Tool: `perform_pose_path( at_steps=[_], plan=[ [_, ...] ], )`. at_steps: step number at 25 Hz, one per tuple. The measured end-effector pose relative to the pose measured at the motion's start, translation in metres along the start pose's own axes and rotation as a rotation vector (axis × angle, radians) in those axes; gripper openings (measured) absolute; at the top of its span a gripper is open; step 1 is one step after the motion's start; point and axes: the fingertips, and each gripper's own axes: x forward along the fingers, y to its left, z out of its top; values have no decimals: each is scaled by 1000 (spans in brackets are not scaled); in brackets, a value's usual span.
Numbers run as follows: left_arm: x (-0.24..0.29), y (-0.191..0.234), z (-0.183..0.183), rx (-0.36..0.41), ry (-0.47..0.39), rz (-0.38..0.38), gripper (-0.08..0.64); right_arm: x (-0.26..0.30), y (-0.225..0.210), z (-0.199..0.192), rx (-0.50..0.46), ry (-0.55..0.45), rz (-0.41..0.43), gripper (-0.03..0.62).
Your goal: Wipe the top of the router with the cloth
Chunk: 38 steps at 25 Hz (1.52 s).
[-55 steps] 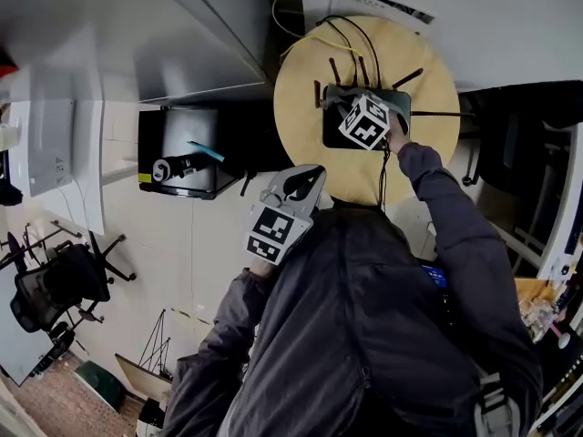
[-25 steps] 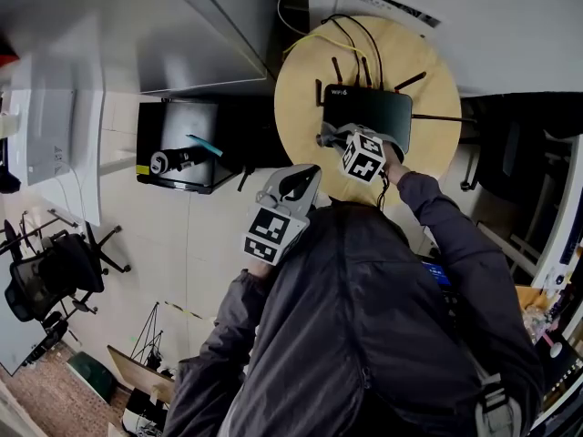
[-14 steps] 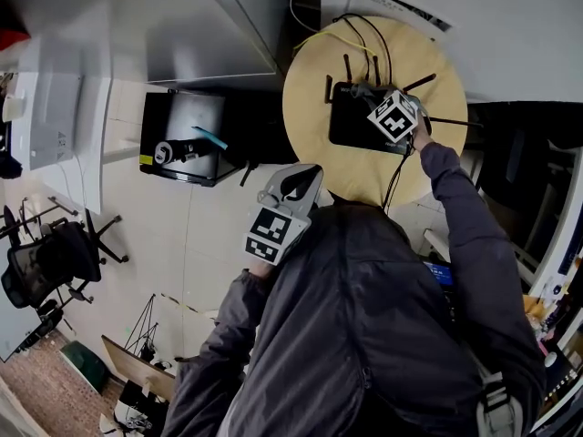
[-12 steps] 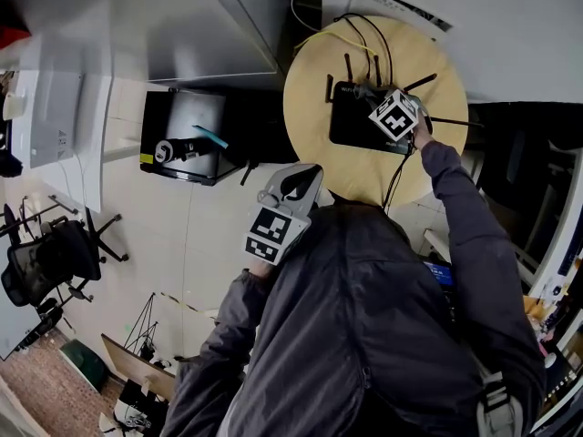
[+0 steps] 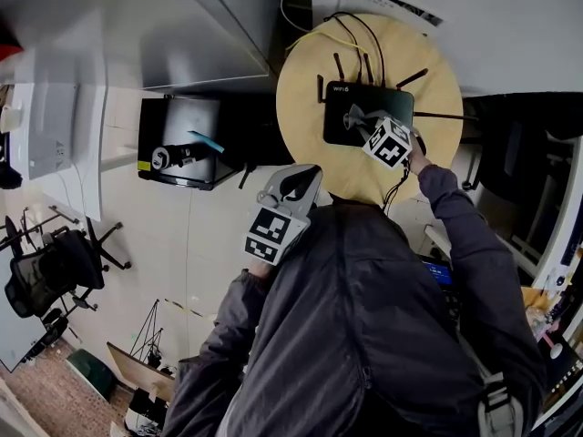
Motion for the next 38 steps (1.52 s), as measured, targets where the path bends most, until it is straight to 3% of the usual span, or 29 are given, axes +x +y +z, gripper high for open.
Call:
perform_pose_path(
  at_steps=[5,10,12,16,20,23,28,38],
  plan=[
    [7,0,4,13,5,-23,0,-5,44,-12,-35,-9,35,28],
    [13,-2,7,24,6,-37,0,-6,50,-14,-31,-13,74,28],
    [13,-1,9,26,5,-33,0,-10,34,-10,8,-37,75,28],
    [9,3,8,15,6,-14,0,-17,-34,-13,128,-68,-54,29],
    [6,4,5,7,6,-2,0,-20,-87,-26,127,-9,-141,29],
    [5,4,5,5,4,1,0,-14,-97,-35,159,14,-138,29],
    [6,3,5,4,5,-6,0,-15,-80,-39,159,16,-96,28],
    [14,-3,6,31,14,-47,0,-24,-5,-57,112,11,-38,28]
  ],
)
